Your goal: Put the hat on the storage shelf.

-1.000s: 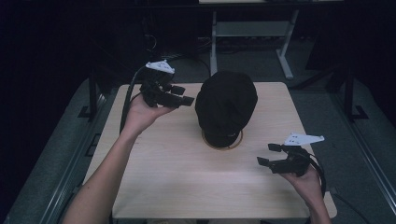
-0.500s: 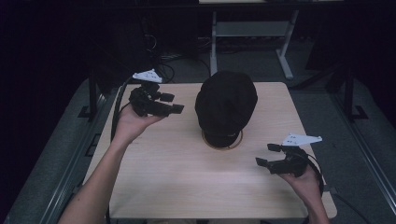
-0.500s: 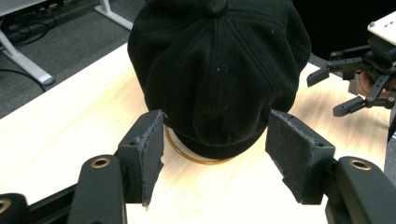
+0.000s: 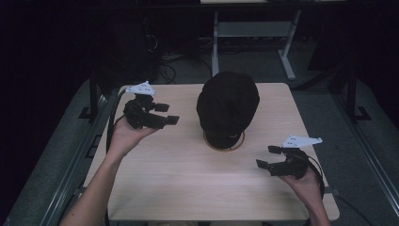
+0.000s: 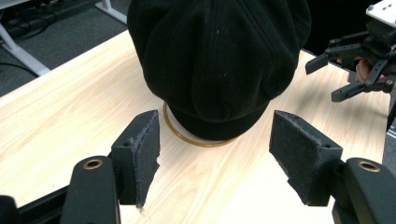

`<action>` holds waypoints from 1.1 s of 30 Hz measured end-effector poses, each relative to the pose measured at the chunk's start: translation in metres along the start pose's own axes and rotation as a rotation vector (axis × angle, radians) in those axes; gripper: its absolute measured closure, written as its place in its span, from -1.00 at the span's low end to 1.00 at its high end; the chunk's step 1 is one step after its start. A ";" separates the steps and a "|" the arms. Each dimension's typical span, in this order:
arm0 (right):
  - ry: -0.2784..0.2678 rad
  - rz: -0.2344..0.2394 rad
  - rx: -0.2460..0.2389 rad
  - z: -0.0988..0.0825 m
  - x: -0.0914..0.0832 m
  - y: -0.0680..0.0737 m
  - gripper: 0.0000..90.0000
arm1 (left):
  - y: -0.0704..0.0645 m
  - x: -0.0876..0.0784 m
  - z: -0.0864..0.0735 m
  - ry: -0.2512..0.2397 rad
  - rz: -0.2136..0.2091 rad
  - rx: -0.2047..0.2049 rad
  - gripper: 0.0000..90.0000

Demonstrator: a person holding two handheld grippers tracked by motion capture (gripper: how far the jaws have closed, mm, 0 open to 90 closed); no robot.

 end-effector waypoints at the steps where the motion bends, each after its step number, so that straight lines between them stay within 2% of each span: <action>1: 0.000 0.001 -0.001 0.000 0.000 0.000 -0.55 | 0.000 0.000 -0.002 -0.002 -0.001 -0.004 -0.29; 14: 0.006 -0.001 -0.005 0.000 0.002 0.006 -0.55 | 0.000 -0.008 -0.025 -0.015 0.008 -0.035 -0.33; 22: 0.014 -0.001 -0.005 -0.003 0.002 0.005 -0.55 | 0.001 -0.005 -0.045 -0.012 0.007 -0.058 -0.33; 26: 0.019 -0.005 -0.001 -0.006 0.002 0.004 -0.54 | 0.002 -0.004 -0.055 0.004 0.021 -0.058 -0.33; 33: 0.022 -0.006 -0.003 -0.006 0.002 0.004 -0.54 | 0.002 -0.005 -0.070 -0.007 0.026 -0.075 -0.34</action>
Point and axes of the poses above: each handheld gripper's, and its own axes: x roughly forward along the jaws, z roughly out of its top, y roughly to its left, the point moved 8 cm from there along x, roughly forward along the jaws, and after that the axes turned 3 degrees about z, right-handed, at the moved point
